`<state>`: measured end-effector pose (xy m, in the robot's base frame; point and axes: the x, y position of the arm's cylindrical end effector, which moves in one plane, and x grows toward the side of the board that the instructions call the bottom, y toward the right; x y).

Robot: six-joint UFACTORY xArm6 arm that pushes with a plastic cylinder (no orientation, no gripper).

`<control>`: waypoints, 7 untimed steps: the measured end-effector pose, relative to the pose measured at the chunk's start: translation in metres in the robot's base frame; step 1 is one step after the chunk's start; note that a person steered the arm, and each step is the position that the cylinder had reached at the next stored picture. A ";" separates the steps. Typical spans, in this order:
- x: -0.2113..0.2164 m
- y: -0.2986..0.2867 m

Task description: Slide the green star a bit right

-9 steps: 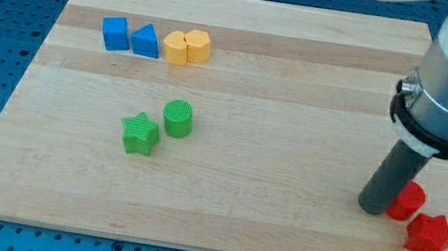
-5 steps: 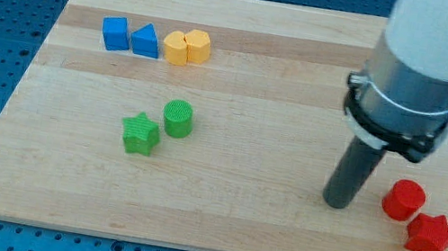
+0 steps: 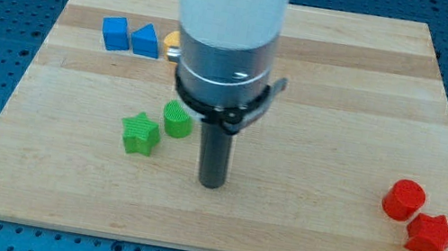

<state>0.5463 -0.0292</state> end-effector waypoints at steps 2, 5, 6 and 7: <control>0.000 -0.037; 0.000 -0.131; -0.040 -0.134; -0.057 -0.114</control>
